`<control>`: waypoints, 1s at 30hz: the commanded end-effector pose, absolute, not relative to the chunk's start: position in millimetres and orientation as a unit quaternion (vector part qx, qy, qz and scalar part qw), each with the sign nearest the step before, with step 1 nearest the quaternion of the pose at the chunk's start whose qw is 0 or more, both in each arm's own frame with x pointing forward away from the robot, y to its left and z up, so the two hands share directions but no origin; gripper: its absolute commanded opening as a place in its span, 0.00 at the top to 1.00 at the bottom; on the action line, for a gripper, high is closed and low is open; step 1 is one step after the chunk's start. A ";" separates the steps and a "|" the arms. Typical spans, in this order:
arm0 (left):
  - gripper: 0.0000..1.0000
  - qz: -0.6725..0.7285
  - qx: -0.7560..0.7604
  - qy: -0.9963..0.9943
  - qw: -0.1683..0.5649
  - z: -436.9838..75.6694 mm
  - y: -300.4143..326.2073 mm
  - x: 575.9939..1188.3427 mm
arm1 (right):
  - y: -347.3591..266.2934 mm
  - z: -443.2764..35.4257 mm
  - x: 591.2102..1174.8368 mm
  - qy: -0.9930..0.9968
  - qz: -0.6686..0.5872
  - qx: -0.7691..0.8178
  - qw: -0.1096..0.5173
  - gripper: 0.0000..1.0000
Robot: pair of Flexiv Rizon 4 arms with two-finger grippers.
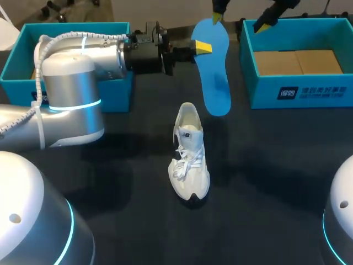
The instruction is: Take the shoe out of the shoebox, open the shoe tongue, remove and reinsert the insole, then place the shoe into the shoebox
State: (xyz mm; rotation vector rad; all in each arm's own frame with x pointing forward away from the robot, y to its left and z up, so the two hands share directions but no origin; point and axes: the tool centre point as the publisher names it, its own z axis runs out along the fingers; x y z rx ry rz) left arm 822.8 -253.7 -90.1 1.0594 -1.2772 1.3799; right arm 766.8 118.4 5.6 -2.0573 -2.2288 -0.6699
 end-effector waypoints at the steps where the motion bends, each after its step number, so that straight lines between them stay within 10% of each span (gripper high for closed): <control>1: 1.00 0.564 0.433 -0.521 0.472 -90.7 -253.6 822.4 | 133.2 7.1 778.4 -0.722 -0.179 -0.669 0.003 0.00; 30: 1.00 0.564 0.433 -0.521 0.472 -90.7 -253.6 822.4 | 161.9 9.0 761.3 -0.745 -0.094 -0.660 -0.031 0.00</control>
